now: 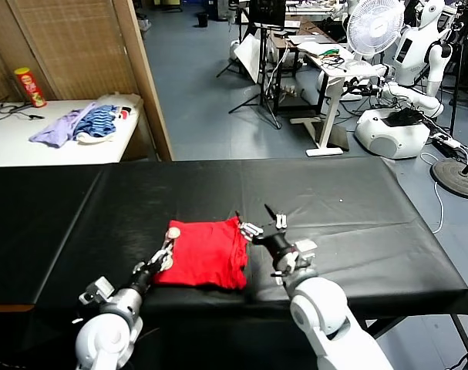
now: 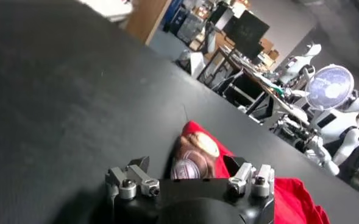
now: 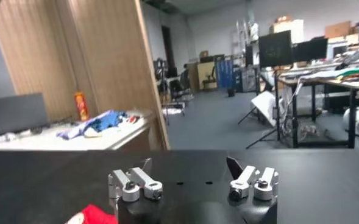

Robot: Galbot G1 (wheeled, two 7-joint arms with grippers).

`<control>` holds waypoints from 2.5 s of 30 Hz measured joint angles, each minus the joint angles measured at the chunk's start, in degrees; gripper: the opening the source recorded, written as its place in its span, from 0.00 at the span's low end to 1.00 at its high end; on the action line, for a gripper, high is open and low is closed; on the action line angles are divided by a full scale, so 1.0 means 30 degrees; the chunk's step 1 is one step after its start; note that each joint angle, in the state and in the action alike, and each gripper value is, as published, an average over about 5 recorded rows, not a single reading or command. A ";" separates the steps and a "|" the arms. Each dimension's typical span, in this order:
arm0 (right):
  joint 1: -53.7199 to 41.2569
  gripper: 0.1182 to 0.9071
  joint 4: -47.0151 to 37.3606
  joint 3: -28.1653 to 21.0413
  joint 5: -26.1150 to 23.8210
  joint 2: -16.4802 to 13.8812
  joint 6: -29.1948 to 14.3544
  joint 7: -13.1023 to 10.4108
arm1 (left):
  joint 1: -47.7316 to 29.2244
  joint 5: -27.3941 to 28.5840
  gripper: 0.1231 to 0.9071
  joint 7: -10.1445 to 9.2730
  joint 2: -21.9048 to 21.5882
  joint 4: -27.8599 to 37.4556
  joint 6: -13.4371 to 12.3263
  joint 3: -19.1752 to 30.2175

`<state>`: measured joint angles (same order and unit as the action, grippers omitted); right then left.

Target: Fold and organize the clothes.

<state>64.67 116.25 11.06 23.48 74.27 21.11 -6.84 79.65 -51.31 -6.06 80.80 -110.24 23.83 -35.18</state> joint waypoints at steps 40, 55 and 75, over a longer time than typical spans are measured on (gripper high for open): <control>0.2460 0.86 0.0712 0.1826 -0.3842 0.0701 0.3631 -0.1356 | 0.0750 1.6618 0.03 -0.1158 -0.5888 -0.3290 -0.1304 -0.0648; 0.1835 0.86 -0.0185 0.0931 -0.1309 -0.0418 0.3062 0.1337 | -0.0137 0.9363 0.50 0.0821 -0.1708 -0.2965 -0.2843 0.5930; -0.2670 0.47 -0.5961 -0.3715 0.2293 0.1748 0.3646 0.1607 | 0.0785 0.7676 0.86 0.0810 -0.1882 -0.4195 -0.4930 0.4596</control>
<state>56.66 98.36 -0.08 30.36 79.51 32.05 -2.02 82.01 -28.28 -3.63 75.15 -122.83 9.04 -21.39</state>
